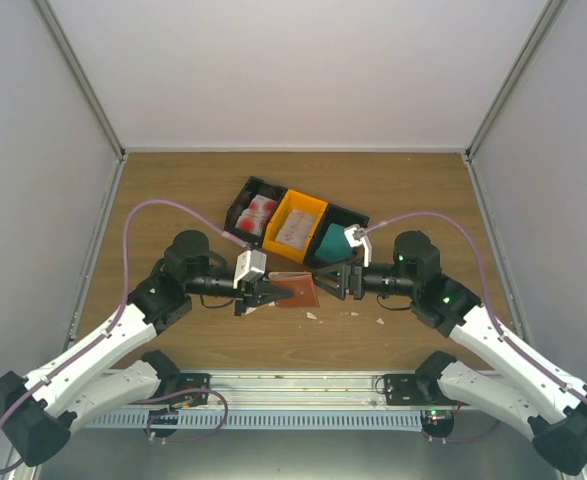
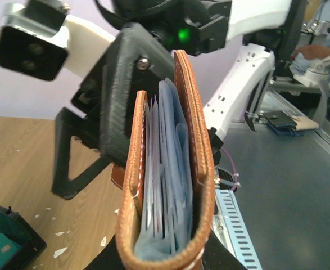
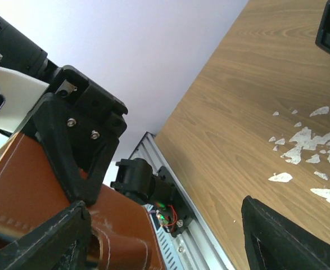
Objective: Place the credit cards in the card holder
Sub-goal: Close the card holder at the center of the board.
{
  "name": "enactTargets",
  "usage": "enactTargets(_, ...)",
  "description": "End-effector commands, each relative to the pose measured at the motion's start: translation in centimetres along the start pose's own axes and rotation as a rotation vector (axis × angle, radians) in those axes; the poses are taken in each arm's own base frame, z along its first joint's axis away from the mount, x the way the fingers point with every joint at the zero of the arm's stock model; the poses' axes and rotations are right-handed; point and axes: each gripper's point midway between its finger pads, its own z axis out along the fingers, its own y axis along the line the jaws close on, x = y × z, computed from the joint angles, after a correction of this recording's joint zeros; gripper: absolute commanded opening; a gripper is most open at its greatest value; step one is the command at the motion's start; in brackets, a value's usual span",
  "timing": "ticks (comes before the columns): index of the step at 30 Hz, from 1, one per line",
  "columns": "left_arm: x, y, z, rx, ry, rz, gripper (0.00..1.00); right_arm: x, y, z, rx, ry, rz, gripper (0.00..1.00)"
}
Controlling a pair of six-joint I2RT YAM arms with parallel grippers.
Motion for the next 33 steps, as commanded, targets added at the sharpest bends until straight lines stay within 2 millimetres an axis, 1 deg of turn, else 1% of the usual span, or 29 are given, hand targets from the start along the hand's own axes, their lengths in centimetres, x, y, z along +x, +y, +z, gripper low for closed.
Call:
enactTargets(1,-1.8,-1.7,-0.3,0.098,-0.024,0.119,0.0,-0.3,1.0,0.5,-0.04,0.024,-0.008,0.73)
enactTargets(3,-2.2,-2.0,-0.4,0.108,-0.029,0.139,0.0,0.2,0.6,0.6,-0.031,0.041,-0.006,0.72)
enactTargets(4,-2.4,-1.9,-0.4,0.103,-0.034,0.151,0.0,0.6,0.1,0.7,-0.013,0.056,0.001,0.7)
enactTargets(7,-2.7,-1.2,-0.4,0.058,-0.041,0.159,0.0,2.1,-1.9,0.7,0.061,0.103,0.029,0.62)
enactTargets(9,-2.7,-0.7,-0.4,0.029,-0.039,0.15,0.0,3.1,-4.0,0.4,0.163,0.124,0.058,0.56)
enactTargets(10,-2.6,-0.5,-0.3,0.013,-0.034,0.136,0.0,3.4,-5.6,0.1,0.246,0.119,0.071,0.52)
enactTargets(12,-2.0,0.4,-0.3,-0.034,-0.022,0.097,0.0,4.4,-8.4,-1.1,0.402,0.135,0.099,0.49)
enactTargets(13,-1.5,0.7,-0.3,-0.05,-0.015,0.078,0.0,4.5,-9.5,-1.7,0.475,0.128,0.105,0.48)
enactTargets(15,-0.6,1.1,-0.2,-0.072,-0.001,0.023,0.0,4.6,-11.1,-2.7,0.581,0.117,0.111,0.46)
enactTargets(16,0.0,1.3,-0.2,-0.079,0.007,-0.009,0.0,4.4,-11.3,-2.9,0.601,0.108,0.108,0.45)
enactTargets(19,2.0,2.1,0.1,-0.102,0.041,-0.135,0.0,3.7,-10.7,-2.4,0.558,0.076,0.083,0.45)
enactTargets(21,3.9,2.6,0.4,-0.121,0.076,-0.233,0.0,3.5,-10.1,-1.8,0.502,0.063,0.067,0.45)
enactTargets(23,5.9,3.5,0.7,-0.157,0.113,-0.36,0.0,3.4,-10.0,-1.4,0.473,0.051,0.062,0.46)
enactTargets(26,9.5,4.7,1.1,-0.215,0.184,-0.538,0.0,3.6,-11.0,-1.8,0.51,0.019,0.08,0.46)
enactTargets(28,12.1,5.0,1.6,-0.219,0.227,-0.652,0.0,4.2,-12.0,-1.9,0.537,0.017,0.095,0.47)
enactTargets(31,15.3,5.4,2.5,-0.205,0.271,-0.778,0.0,5.5,-13.0,-1.0,0.527,0.066,0.11,0.48)
enactTargets(33,16.9,6.1,2.9,-0.203,0.291,-0.841,0.0,6.5,-13.7,-0.1,0.518,0.113,0.121,0.49)
